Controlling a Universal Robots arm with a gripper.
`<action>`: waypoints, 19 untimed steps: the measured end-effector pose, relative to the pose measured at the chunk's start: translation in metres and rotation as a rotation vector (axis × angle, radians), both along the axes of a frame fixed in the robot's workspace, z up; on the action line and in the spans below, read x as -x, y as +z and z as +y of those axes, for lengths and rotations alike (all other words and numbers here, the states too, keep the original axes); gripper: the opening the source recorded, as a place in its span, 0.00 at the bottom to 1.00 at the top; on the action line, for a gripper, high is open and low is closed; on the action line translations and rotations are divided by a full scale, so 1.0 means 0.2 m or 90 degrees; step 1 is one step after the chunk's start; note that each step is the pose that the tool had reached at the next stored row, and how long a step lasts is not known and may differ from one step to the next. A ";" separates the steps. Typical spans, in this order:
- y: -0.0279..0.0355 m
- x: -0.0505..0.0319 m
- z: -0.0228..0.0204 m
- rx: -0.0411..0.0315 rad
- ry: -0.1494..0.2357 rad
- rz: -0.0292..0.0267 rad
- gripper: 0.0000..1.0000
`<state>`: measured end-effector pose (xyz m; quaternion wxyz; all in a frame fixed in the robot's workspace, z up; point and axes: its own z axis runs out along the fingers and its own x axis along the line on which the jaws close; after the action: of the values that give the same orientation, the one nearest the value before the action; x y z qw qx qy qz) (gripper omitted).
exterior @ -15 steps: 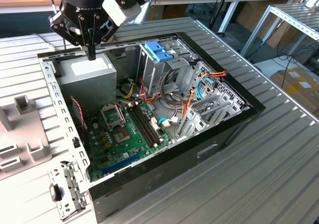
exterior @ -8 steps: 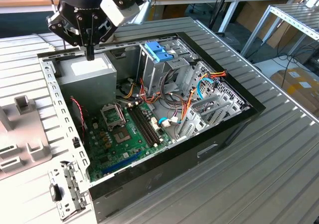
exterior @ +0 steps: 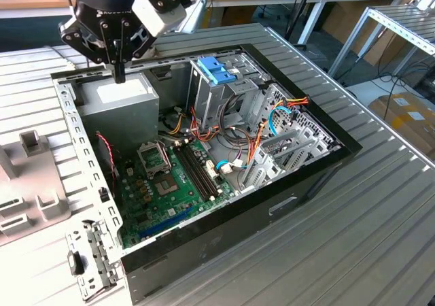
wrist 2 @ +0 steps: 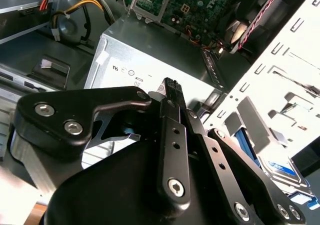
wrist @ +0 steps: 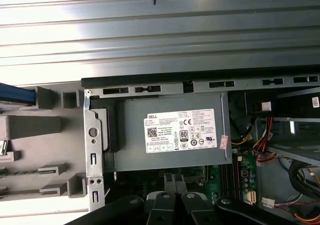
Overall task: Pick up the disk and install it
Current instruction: 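Reach for the disk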
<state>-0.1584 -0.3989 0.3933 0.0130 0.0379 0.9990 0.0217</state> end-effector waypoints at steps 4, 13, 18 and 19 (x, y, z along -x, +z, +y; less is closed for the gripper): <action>0.000 0.014 0.000 0.0000 0.000 0.0000 0.11; 0.000 0.033 0.000 -0.0001 0.000 0.0000 0.11; 0.000 0.046 0.000 -0.0001 0.000 0.0000 0.11; 0.000 0.051 0.000 0.0000 0.000 0.0000 0.11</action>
<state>-0.1686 -0.3990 0.3933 0.0131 0.0379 0.9990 0.0217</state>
